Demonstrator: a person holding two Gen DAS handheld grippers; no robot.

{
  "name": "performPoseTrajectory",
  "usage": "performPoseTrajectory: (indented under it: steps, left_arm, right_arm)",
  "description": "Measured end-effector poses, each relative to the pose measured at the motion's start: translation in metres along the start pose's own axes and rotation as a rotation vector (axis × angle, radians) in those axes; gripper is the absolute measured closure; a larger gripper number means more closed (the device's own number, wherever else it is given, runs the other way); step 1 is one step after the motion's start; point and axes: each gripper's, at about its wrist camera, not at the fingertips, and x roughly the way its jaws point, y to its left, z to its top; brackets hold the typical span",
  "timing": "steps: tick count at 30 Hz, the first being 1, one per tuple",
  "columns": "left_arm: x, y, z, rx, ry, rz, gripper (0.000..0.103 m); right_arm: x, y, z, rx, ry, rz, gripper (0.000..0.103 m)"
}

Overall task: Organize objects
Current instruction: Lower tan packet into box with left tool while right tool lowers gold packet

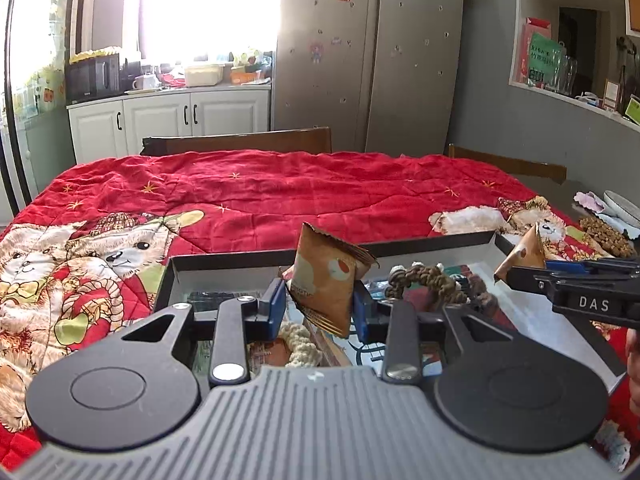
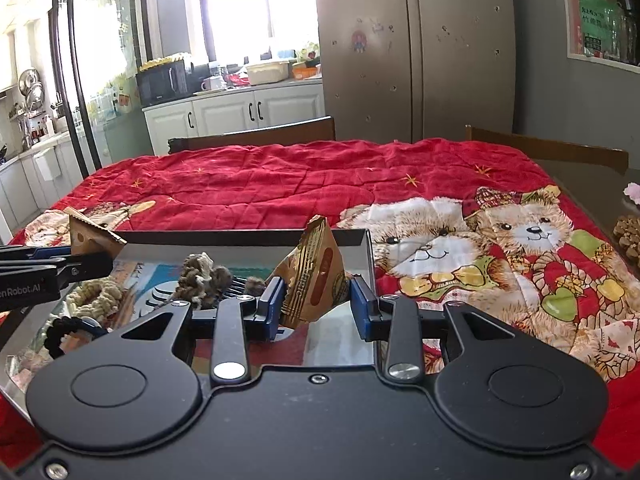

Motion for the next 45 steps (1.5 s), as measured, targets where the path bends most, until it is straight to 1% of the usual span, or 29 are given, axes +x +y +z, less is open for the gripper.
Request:
performPoseTrajectory:
  steps: [17, 30, 32, 35, 45]
  left_arm:
    - [0.013, -0.002, -0.005, 0.017, 0.042, 0.006, 0.064]
    - [0.018, -0.004, -0.006, 0.028, 0.078, 0.0, 0.063]
    - [0.018, -0.004, -0.006, 0.028, 0.081, 0.0, 0.063]
    - [0.018, -0.004, -0.006, 0.033, 0.087, 0.0, 0.062]
    - [0.02, -0.006, -0.006, 0.051, 0.099, 0.005, 0.061]
  right_arm:
    - [0.009, 0.001, 0.0, 0.002, 0.045, -0.018, 0.069]
    - [0.014, 0.013, -0.002, -0.083, 0.059, -0.062, 0.069]
    - [0.015, 0.014, -0.002, -0.091, 0.063, -0.059, 0.069]
    - [0.017, 0.014, -0.003, -0.079, 0.083, -0.032, 0.069]
    - [0.018, 0.017, -0.004, -0.095, 0.093, -0.034, 0.069]
